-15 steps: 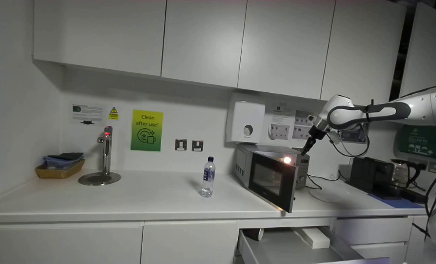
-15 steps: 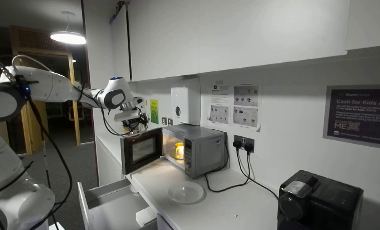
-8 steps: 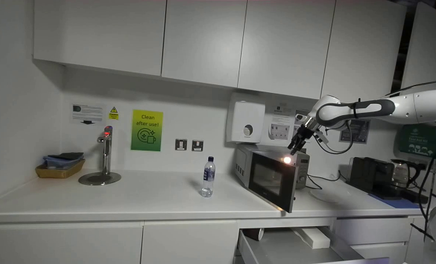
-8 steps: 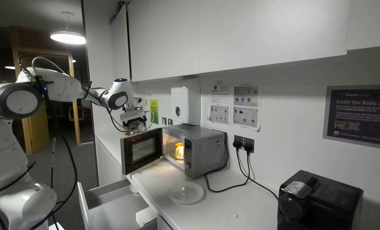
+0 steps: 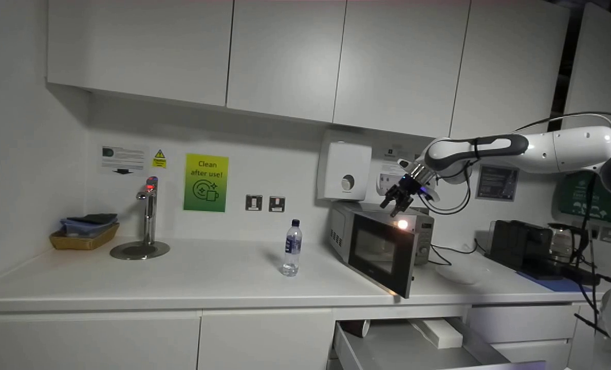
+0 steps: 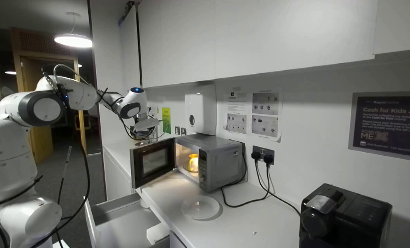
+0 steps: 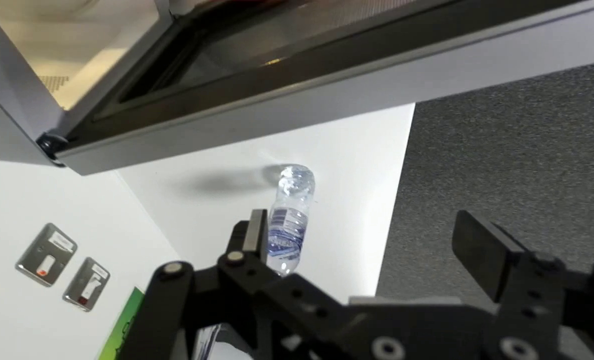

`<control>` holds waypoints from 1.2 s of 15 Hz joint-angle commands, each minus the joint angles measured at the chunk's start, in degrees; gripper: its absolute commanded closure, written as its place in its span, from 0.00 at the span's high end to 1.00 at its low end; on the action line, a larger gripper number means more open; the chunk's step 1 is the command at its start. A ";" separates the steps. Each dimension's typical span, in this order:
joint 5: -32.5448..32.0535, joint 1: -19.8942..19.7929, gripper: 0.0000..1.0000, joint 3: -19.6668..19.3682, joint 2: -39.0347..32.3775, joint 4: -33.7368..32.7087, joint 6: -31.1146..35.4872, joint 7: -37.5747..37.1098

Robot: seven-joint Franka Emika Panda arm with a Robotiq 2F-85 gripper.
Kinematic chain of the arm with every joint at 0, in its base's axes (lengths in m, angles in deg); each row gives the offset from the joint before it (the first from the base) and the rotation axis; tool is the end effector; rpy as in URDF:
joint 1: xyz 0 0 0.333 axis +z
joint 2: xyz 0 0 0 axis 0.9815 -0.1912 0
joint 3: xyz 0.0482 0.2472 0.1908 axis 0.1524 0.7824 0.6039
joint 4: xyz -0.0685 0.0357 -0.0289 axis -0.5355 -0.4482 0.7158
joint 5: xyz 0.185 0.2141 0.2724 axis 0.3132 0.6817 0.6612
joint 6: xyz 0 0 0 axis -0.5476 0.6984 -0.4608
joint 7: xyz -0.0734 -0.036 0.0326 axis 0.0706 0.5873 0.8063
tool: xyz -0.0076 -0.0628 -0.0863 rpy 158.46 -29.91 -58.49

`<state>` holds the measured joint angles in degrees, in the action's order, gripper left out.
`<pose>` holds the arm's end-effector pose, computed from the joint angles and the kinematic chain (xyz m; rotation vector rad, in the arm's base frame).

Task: Put the cup inside the microwave

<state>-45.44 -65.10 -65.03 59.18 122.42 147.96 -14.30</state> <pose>0.5502 0.1336 0.5829 -2.3691 -1.6736 -0.8555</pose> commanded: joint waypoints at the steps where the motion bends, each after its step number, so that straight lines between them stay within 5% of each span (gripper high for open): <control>1: 4.99 -1.63 1.00 1.54 -2.80 -5.50 -5.40 5.45; 7: 8.54 -4.21 1.00 2.19 -7.25 -5.75 -9.32 9.25; 18: 2.24 -8.32 1.00 4.47 -12.95 -5.82 -8.31 7.60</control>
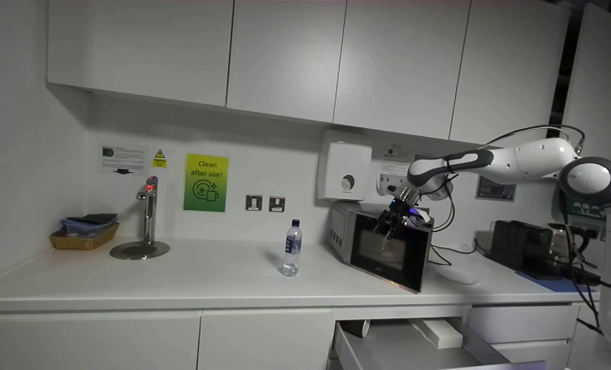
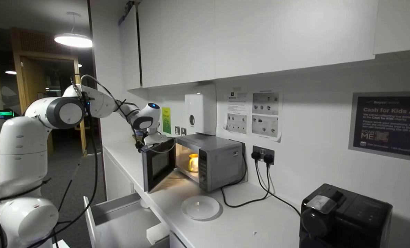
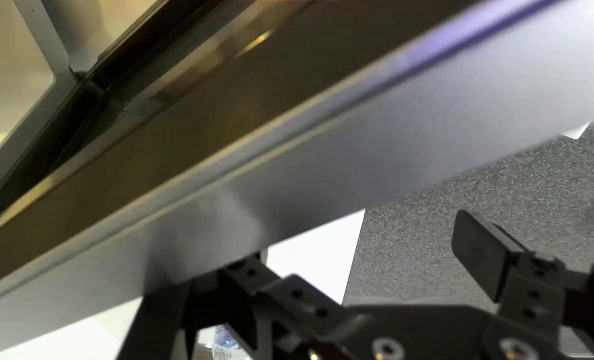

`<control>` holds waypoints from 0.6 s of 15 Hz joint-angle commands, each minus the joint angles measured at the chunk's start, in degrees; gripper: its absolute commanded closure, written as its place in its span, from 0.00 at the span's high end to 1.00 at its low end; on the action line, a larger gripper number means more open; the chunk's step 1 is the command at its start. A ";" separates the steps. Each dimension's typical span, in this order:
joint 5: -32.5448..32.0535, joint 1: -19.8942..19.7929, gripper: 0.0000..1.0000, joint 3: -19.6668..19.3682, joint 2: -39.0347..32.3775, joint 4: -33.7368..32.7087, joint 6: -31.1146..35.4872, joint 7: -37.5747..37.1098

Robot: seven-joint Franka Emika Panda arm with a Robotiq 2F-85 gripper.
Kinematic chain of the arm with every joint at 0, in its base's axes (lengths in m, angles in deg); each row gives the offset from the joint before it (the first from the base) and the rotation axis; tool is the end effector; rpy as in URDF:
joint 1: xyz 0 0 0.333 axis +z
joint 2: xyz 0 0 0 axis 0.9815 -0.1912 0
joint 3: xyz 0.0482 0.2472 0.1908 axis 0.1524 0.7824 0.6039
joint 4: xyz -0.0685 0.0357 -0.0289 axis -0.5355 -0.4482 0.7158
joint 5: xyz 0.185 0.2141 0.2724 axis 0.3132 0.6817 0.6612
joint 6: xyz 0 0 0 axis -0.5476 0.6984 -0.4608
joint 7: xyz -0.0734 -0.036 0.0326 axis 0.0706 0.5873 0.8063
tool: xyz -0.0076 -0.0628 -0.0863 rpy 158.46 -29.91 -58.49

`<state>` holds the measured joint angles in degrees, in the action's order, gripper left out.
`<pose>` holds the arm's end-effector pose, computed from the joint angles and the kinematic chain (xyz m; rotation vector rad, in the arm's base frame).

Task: Put the cup inside the microwave

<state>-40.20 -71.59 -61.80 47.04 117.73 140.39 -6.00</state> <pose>0.5982 0.1196 0.4874 -2.2555 -1.6757 -0.5909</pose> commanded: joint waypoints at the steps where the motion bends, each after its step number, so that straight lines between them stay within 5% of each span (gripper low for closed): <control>1: -4.72 -1.82 1.00 1.28 -0.33 -1.09 -1.04 -1.82; 9: -22.97 -1.64 1.00 0.83 3.49 1.25 3.96 -14.02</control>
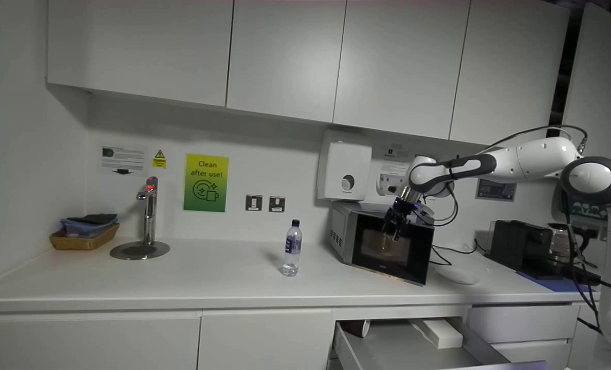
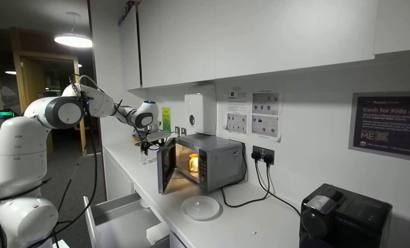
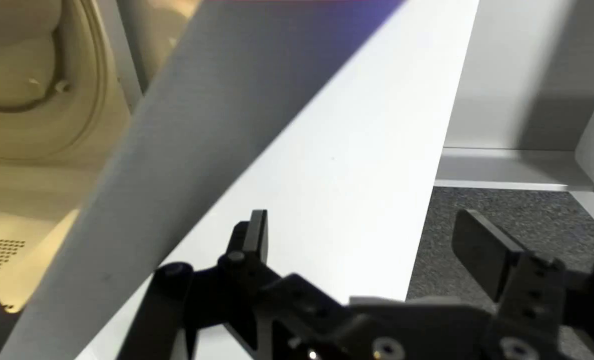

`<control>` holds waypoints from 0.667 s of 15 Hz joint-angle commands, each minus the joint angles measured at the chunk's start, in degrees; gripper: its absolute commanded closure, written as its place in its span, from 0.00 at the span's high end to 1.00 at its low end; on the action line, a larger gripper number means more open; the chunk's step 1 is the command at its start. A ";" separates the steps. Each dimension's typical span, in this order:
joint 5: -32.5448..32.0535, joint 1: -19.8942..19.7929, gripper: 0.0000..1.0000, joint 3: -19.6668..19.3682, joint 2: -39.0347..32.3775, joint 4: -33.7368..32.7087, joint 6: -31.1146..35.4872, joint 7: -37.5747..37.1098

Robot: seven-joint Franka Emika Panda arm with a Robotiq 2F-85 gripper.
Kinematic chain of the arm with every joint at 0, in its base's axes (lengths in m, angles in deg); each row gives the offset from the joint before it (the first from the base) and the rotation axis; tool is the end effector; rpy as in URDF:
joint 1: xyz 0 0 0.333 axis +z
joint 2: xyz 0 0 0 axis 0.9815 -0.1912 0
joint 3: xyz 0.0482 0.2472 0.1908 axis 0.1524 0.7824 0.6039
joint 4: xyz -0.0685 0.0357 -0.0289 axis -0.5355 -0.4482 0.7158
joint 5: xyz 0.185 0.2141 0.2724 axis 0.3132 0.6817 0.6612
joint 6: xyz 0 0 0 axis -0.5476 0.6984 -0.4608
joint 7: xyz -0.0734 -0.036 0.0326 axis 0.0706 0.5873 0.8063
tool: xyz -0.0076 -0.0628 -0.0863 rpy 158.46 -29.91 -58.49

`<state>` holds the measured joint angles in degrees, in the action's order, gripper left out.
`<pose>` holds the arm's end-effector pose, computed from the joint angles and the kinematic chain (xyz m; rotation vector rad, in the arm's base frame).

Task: Put the cup inside the microwave

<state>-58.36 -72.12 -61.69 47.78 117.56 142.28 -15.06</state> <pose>0.6006 0.1022 0.4960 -2.4822 -1.8152 -0.4596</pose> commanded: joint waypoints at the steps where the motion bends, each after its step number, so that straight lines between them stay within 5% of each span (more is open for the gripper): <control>1: -6.13 -1.33 1.00 0.56 3.15 1.67 2.51 -6.64; 10: -8.62 -6.12 1.00 -2.85 7.92 8.09 8.10 -18.04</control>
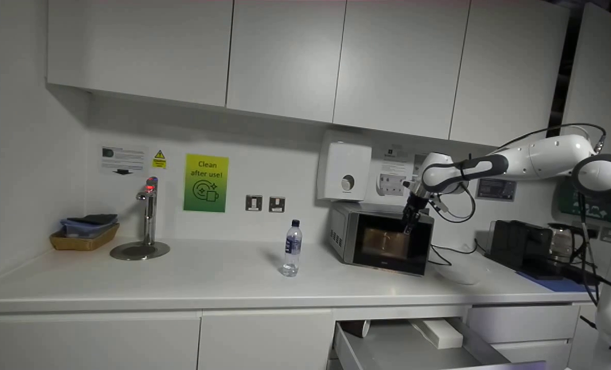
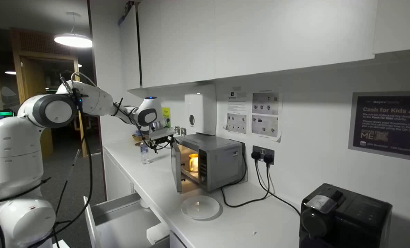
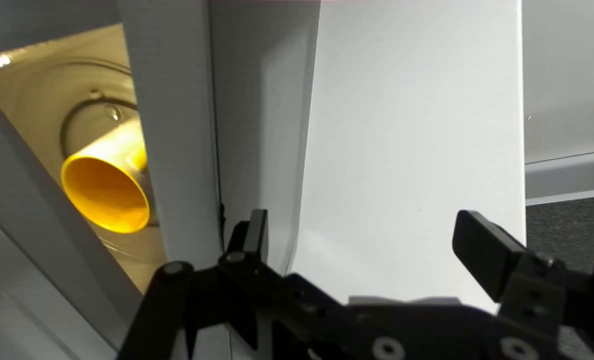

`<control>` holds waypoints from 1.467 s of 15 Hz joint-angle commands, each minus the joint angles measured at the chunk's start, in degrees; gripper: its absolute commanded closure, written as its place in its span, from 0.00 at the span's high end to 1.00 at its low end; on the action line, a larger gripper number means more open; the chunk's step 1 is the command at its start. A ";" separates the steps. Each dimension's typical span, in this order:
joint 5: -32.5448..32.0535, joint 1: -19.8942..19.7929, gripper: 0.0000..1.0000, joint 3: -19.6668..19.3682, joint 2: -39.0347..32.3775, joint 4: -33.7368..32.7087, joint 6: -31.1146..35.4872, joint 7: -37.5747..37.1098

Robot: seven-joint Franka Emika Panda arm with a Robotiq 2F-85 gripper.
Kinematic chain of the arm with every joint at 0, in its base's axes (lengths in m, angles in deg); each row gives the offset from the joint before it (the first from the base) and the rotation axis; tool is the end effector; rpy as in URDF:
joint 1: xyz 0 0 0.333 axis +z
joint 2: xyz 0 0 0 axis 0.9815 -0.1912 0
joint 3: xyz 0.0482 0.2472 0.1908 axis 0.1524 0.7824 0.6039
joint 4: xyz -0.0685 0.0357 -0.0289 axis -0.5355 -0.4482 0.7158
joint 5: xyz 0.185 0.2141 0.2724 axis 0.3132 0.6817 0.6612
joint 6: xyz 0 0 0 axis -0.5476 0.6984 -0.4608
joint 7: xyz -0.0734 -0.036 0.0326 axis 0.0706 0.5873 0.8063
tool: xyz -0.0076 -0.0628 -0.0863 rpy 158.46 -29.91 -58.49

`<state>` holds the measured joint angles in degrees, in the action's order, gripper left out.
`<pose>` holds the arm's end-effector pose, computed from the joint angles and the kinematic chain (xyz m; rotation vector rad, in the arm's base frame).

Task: Put the cup inside the microwave

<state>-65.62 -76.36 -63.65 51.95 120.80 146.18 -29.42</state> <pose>0.5931 0.0314 0.5185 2.6720 1.3967 0.4869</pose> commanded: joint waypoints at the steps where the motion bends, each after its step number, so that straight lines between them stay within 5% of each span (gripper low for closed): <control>1: -1.32 -2.40 1.00 -1.41 4.14 5.65 5.16 -4.53; 10: -1.48 -2.92 1.00 -2.10 7.63 10.59 10.76 -6.62; 16: 6.24 0.05 1.00 -1.90 13.02 12.05 3.39 -2.03; 22: 2.31 -0.54 1.00 -2.24 20.84 12.94 -6.62 -9.16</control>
<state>-61.03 -76.34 -65.47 67.12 130.92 142.22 -34.54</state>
